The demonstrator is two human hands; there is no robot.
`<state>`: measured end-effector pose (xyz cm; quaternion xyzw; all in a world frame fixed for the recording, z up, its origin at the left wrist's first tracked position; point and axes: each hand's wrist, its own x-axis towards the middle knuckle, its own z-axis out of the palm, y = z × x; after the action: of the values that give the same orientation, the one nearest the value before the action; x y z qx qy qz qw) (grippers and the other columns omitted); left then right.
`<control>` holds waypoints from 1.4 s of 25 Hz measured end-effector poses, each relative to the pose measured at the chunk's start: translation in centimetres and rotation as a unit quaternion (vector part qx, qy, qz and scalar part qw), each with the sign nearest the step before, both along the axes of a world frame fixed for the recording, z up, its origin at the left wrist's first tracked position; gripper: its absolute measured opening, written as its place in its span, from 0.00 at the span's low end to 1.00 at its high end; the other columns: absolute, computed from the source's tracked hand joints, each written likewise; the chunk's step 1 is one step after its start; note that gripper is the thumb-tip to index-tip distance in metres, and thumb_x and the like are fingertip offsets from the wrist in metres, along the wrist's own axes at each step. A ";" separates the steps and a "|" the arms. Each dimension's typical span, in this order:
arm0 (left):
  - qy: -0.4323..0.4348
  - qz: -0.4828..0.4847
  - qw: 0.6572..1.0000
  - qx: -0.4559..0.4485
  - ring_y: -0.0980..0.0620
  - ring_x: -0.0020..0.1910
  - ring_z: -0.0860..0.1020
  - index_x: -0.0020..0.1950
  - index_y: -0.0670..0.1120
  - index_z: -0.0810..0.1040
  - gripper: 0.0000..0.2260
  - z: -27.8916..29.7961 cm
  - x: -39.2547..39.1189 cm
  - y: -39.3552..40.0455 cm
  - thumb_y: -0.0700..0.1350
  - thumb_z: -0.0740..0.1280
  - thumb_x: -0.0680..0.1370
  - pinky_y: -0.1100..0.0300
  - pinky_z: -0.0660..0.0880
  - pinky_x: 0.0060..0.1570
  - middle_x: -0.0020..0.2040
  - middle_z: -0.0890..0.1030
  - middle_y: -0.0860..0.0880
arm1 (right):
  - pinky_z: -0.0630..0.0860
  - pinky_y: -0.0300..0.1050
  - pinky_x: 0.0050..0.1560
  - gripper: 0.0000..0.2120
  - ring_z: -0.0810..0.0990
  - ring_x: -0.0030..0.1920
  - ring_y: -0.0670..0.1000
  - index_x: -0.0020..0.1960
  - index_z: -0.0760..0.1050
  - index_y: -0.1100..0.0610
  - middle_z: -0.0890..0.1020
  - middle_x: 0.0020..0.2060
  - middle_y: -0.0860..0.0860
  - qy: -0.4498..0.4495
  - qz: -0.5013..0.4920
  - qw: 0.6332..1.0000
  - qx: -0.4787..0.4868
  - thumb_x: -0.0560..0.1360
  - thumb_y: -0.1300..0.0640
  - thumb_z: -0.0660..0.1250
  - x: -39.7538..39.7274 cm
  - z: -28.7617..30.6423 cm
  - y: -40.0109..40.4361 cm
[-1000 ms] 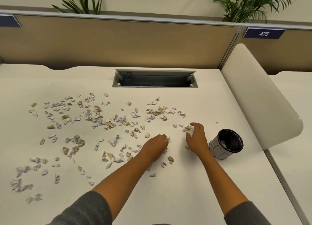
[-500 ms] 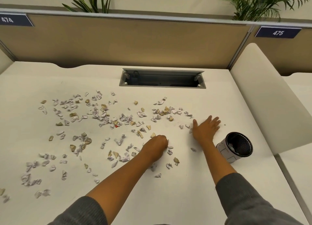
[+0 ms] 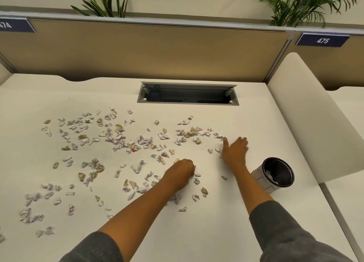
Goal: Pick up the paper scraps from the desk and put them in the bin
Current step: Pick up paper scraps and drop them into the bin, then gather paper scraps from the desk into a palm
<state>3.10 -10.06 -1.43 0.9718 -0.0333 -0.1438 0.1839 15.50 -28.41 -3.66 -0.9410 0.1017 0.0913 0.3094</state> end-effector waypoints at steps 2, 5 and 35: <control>-0.005 -0.004 1.000 0.008 0.43 0.49 0.79 0.53 0.38 0.79 0.07 0.0 -0.2 -0.1 0.35 0.63 0.78 0.53 0.77 0.44 0.51 0.80 0.42 | 0.41 0.50 0.78 0.35 0.44 0.80 0.59 0.79 0.46 0.67 0.47 0.79 0.62 -0.017 0.059 0.998 0.017 0.83 0.44 0.51 -1.7 -0.5 1.6; -0.015 -0.010 1.000 0.016 0.41 0.47 0.79 0.50 0.39 0.78 0.05 -0.1 -0.4 -0.2 0.36 0.62 0.78 0.53 0.75 0.41 0.48 0.79 0.41 | 0.38 0.47 0.77 0.33 0.43 0.80 0.56 0.80 0.46 0.64 0.47 0.80 0.58 -0.047 0.128 0.990 0.024 0.84 0.46 0.52 -4.1 -1.4 3.2; 0.013 0.175 0.914 -0.365 0.51 0.40 0.83 0.46 0.40 0.86 0.07 6.0 0.9 -9.0 0.34 0.70 0.72 0.69 0.77 0.34 0.40 0.85 0.47 | 0.77 0.40 0.50 0.06 0.81 0.46 0.49 0.50 0.84 0.55 0.84 0.43 0.49 -0.209 -0.073 0.966 0.132 0.77 0.61 0.68 -10.7 8.8 -11.6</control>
<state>3.98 -19.04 4.53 0.8255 0.0899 -0.0999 0.5481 4.80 -40.01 5.18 -0.8799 0.0901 -0.1180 0.4513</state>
